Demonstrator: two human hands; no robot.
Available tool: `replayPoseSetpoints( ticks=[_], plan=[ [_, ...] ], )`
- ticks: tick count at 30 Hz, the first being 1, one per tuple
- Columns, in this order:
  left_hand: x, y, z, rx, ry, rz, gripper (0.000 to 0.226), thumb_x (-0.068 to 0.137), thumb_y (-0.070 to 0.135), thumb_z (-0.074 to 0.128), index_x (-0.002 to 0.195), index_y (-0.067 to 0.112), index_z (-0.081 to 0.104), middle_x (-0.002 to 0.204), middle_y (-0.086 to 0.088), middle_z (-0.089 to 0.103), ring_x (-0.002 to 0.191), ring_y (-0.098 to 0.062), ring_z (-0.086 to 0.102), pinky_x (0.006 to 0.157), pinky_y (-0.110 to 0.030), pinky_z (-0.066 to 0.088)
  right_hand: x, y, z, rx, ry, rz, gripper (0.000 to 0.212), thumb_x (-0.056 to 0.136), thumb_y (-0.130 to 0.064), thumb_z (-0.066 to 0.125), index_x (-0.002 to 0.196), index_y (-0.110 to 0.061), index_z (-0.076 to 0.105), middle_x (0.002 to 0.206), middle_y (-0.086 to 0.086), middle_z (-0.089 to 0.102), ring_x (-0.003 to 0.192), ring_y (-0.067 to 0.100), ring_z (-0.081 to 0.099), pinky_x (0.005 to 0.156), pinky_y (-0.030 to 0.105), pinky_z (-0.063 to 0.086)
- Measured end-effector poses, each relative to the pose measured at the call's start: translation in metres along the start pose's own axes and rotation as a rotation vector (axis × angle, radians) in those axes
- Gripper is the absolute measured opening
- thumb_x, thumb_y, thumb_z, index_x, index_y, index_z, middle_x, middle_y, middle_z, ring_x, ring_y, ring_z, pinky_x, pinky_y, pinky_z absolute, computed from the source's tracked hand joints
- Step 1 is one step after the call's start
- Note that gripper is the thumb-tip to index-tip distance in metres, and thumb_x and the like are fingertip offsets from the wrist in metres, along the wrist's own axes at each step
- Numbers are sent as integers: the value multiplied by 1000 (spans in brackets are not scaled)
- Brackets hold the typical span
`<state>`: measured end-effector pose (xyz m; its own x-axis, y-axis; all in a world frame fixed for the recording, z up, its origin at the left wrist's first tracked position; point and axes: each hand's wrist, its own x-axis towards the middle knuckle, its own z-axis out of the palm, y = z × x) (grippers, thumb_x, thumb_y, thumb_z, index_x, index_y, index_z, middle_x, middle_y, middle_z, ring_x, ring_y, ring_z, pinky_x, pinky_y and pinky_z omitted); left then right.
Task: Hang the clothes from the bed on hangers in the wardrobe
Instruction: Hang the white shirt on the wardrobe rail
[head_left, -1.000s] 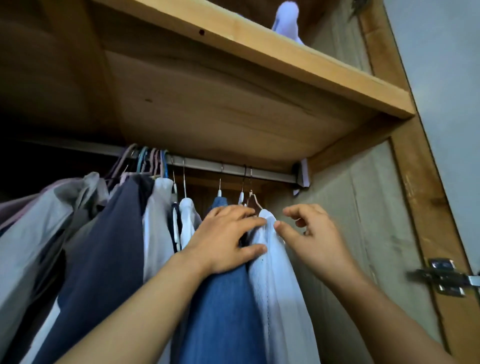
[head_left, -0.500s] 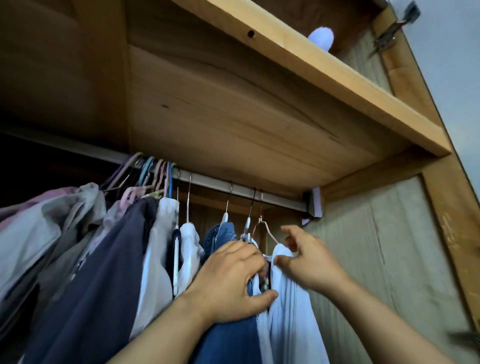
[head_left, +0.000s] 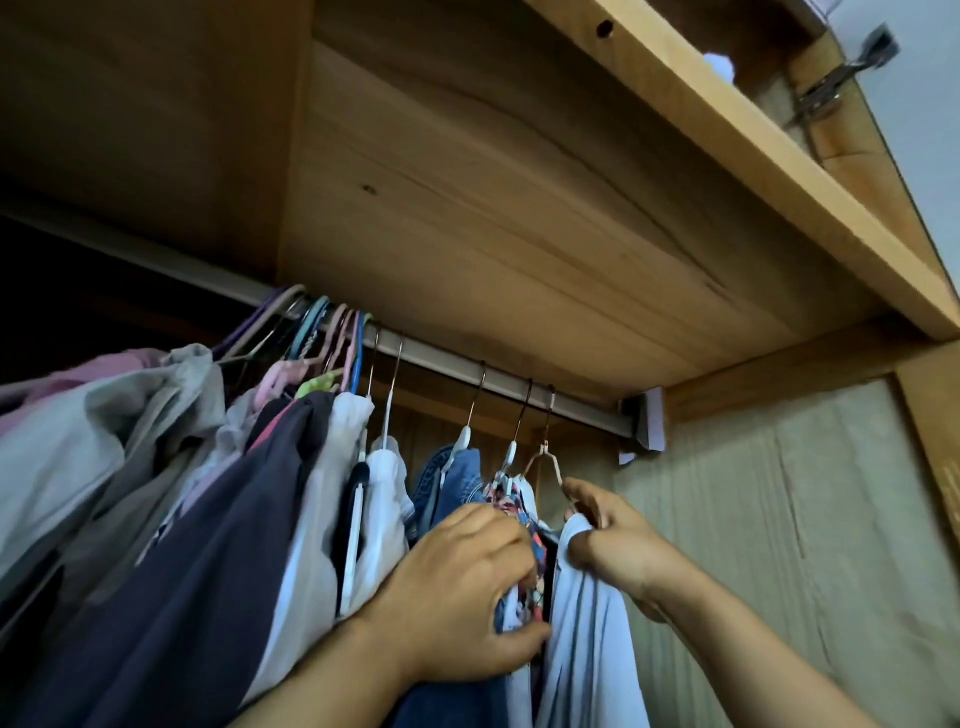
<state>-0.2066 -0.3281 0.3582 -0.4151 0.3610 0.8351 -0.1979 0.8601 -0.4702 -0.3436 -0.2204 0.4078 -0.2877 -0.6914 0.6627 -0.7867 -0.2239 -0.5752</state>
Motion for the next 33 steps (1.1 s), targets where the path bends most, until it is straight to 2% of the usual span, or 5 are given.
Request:
replayPoseSetpoints(
  ticks=[12,24,28,31,33],
  plan=[
    [-2,-2,7,-33,10,1,29,74,49,61,73,20,57,81,7,56,80,-13,52,81,-25,38,-9,1,-39,-33,102,-73,74,79,18,47,145,-10,29,148,1,35,136,13,30,88,18,35],
    [23,60,16,19,137,112,26,83,21,52,101,13,68,120,-8,61,108,-22,56,103,-35,35,-155,23,-80,-51,120,-36,78,62,-13,56,138,-22,40,116,-6,60,104,-4,57,78,6,42],
    [42,116,23,-122,16,-70,49,87,28,51,128,2,54,136,-13,51,109,-20,61,80,-23,46,-216,17,-93,-27,128,-20,66,67,-12,57,131,-25,47,96,6,63,88,12,62,71,13,40],
    [56,151,29,-206,-139,-208,66,98,40,40,149,9,12,157,-5,14,138,-16,29,103,-24,30,-261,7,-103,16,128,-25,64,66,-7,58,129,-19,50,84,-6,57,79,6,53,70,11,41],
    [61,172,36,-265,-147,-207,70,95,51,32,149,8,17,153,-8,27,138,-19,30,113,-29,17,-294,-4,-113,32,126,-6,63,66,-3,57,127,-18,51,83,-6,57,78,5,53,69,10,41]
  ],
)
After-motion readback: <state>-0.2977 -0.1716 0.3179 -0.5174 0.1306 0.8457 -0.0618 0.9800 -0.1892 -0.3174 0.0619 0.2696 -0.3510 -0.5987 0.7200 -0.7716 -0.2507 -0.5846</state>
